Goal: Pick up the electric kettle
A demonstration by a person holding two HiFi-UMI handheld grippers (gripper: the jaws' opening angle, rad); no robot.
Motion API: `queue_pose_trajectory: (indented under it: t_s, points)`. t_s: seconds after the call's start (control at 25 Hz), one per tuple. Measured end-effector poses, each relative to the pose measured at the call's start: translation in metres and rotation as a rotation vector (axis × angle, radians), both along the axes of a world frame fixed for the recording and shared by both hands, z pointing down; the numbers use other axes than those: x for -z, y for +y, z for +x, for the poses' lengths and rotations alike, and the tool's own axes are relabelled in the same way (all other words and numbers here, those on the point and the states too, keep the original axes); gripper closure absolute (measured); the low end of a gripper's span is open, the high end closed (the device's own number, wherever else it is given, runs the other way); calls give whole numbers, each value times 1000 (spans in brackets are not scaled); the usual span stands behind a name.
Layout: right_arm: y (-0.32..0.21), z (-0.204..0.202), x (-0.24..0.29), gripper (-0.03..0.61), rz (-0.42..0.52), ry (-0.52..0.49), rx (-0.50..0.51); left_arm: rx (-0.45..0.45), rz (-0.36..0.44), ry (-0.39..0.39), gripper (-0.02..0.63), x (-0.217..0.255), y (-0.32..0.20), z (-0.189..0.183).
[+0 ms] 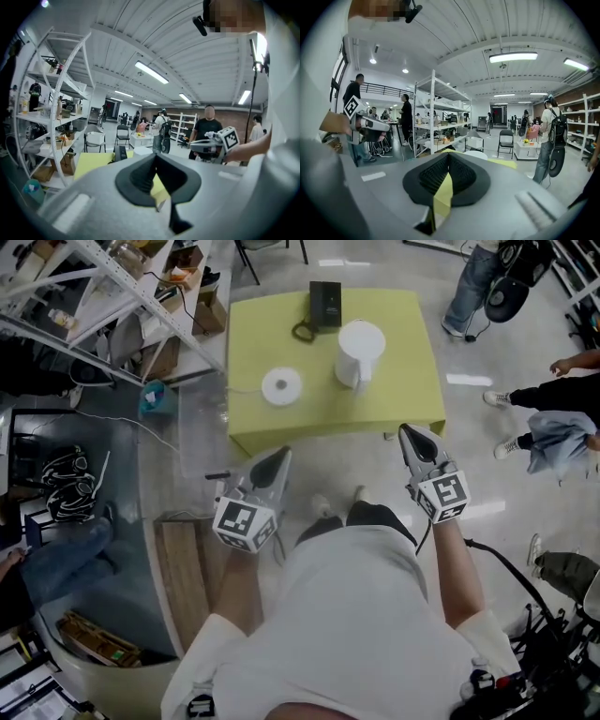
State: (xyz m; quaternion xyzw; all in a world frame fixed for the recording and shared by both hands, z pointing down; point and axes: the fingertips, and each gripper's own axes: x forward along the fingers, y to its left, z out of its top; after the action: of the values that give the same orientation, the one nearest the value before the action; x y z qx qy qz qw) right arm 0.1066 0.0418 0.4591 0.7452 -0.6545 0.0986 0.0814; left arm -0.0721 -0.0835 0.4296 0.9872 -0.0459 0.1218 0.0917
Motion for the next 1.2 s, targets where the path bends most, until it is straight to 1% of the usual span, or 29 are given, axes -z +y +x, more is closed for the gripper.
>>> queue_pose_trajectory:
  t_s: [0.16,0.44,0.6,0.8,1.04,1.2]
  points:
    - [22,-3,4,584,-1,-9,12,7,11,6,611,6,22,-1]
    - [67,-6,22,583,3,-6,67,35,23,15,609,18,67,4]
    - [100,-5,24,583,-1,-14,102,63,22,19,611,17,101,8]
    - [137,-9,26,583,7,-22,137,74,25,28,611,19,145,11]
    - [174,-19,31,583,22,-28,172,95,56,22,611,26,186,6]
    - [191,-29,38,583,35,-48,214,107,89,10,611,34,205,-2]
